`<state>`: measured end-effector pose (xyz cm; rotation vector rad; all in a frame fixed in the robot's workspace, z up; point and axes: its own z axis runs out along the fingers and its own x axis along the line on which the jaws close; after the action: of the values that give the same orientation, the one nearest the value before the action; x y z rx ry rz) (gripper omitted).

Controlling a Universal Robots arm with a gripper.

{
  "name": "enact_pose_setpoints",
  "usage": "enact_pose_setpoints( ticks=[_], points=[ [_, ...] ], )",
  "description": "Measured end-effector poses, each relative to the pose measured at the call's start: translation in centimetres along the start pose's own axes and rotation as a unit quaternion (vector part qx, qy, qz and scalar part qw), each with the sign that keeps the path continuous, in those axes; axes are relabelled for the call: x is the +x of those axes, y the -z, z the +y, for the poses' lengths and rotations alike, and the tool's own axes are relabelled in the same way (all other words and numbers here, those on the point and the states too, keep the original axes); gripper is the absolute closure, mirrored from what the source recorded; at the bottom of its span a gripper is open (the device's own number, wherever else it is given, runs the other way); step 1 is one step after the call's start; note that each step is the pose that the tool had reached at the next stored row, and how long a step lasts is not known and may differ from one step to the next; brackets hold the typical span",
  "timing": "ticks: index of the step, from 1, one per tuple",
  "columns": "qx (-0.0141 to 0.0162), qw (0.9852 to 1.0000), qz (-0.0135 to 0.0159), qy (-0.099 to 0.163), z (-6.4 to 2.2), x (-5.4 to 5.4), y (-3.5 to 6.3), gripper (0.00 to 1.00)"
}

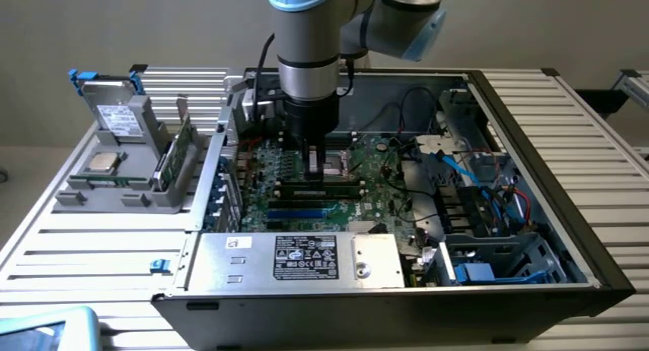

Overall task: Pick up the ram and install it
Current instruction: 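Press down the ram until it locks into place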

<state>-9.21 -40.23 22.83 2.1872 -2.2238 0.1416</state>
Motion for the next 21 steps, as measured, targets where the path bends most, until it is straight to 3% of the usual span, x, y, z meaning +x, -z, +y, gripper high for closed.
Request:
enact_pose_setpoints(
  ticks=[7,21],
  points=[
    [0.0001,1.0,0.0,0.0,-0.36,0.0,-0.02,0.89],
    [0.0,1.0,0.0001,0.0,-0.31,-0.05,-0.3,0.89]
  ],
)
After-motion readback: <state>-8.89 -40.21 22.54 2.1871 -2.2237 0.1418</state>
